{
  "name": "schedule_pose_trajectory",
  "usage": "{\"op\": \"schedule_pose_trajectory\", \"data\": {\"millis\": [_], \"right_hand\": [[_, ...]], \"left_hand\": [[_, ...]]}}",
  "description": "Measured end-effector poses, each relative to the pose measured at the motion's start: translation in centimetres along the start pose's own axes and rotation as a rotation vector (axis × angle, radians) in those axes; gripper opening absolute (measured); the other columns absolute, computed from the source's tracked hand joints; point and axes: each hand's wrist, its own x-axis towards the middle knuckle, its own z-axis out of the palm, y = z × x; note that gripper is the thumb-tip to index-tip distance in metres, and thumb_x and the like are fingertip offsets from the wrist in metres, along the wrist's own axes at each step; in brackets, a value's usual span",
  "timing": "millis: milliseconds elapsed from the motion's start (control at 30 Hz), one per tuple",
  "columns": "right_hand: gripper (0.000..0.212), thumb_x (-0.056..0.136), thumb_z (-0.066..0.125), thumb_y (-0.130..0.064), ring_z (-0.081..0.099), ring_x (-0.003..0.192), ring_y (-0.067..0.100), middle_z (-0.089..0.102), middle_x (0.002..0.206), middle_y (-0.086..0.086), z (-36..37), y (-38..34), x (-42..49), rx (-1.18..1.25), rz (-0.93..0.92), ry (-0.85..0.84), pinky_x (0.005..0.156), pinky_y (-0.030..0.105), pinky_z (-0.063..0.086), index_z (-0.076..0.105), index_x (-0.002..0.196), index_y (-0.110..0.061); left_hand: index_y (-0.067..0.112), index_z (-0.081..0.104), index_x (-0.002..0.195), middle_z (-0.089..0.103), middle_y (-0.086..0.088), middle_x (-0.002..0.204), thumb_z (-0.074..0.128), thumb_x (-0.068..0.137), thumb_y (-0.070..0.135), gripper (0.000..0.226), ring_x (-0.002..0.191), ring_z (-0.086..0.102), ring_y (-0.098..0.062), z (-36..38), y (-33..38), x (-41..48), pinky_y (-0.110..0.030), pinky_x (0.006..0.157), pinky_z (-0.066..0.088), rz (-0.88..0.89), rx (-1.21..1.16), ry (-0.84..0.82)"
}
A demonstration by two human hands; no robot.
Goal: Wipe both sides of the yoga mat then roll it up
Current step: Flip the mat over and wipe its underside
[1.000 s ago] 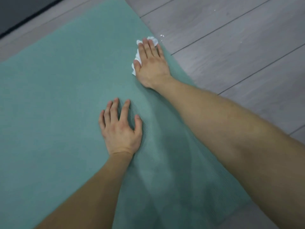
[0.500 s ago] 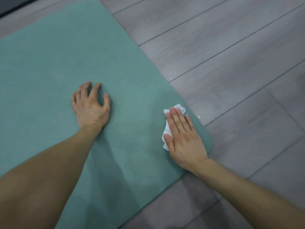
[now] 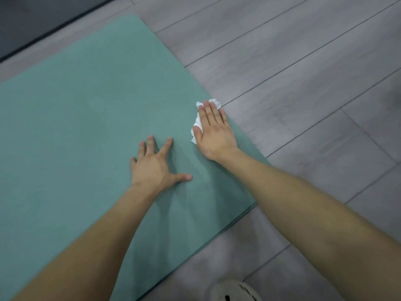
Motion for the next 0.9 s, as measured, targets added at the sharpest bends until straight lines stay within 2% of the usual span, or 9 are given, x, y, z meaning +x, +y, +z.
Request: {"op": "schedule_pose_trajectory", "data": {"millis": [167,300,433,600,767,900], "right_hand": [[0.069,0.111,0.020,-0.045,-0.010,0.163,0.016,0.000,0.177,0.003,-0.5,3.8,-10.9,0.019,0.033,0.022,0.132,0.046,0.007,0.003,0.168,-0.011],[0.068,0.112,0.028,-0.040,-0.010,0.163,0.016,-0.002,0.177,0.002,-0.1,5.1,-18.8,0.013,0.090,0.028,0.133,0.046,0.007,0.002,0.168,-0.011],[0.069,0.111,0.023,-0.045,-0.011,0.162,0.018,0.000,0.177,0.004,0.1,4.2,-15.0,-0.015,0.092,0.035,0.132,0.047,0.007,0.004,0.169,-0.012],[0.071,0.109,0.019,-0.050,-0.007,0.163,0.020,0.003,0.177,0.006,0.0,2.6,-7.6,-0.027,0.117,0.013,0.131,0.047,0.006,0.005,0.169,-0.013],[0.068,0.112,0.025,-0.044,-0.006,0.163,0.018,0.003,0.177,0.004,-0.1,5.2,-16.0,-0.033,0.098,0.062,0.132,0.046,0.010,0.004,0.169,-0.012],[0.067,0.112,0.026,-0.038,-0.008,0.163,0.019,-0.002,0.177,0.005,0.0,5.4,-22.6,-0.005,0.203,0.049,0.132,0.046,0.008,0.002,0.168,-0.011]], "left_hand": [[0.050,0.025,0.148,0.027,-0.010,0.162,0.072,0.028,0.097,0.138,0.149,0.028,-0.039,-0.8,0.7,1.4,-0.064,0.104,0.047,-0.006,-0.007,-0.008],[0.049,0.027,0.145,0.032,-0.010,0.157,0.069,0.023,0.098,0.138,0.146,0.031,-0.040,-0.6,0.6,1.7,-0.067,0.101,0.048,0.005,-0.015,-0.015],[0.051,0.023,0.151,0.026,-0.008,0.164,0.063,0.027,0.104,0.141,0.151,0.027,-0.039,-0.4,0.2,1.3,-0.068,0.103,0.047,0.029,-0.003,0.009],[0.051,0.015,0.156,0.014,-0.005,0.171,0.065,0.030,0.102,0.145,0.158,0.015,-0.036,-0.9,0.3,0.6,-0.065,0.110,0.042,0.016,-0.022,-0.020],[0.052,0.017,0.155,0.015,-0.006,0.171,0.065,0.030,0.103,0.144,0.157,0.018,-0.036,-0.7,0.2,0.7,-0.067,0.110,0.042,0.026,-0.025,-0.007],[0.052,0.021,0.152,0.022,-0.007,0.167,0.066,0.028,0.102,0.141,0.154,0.023,-0.036,-0.9,0.4,0.7,-0.066,0.106,0.045,0.025,-0.012,0.007]]}}
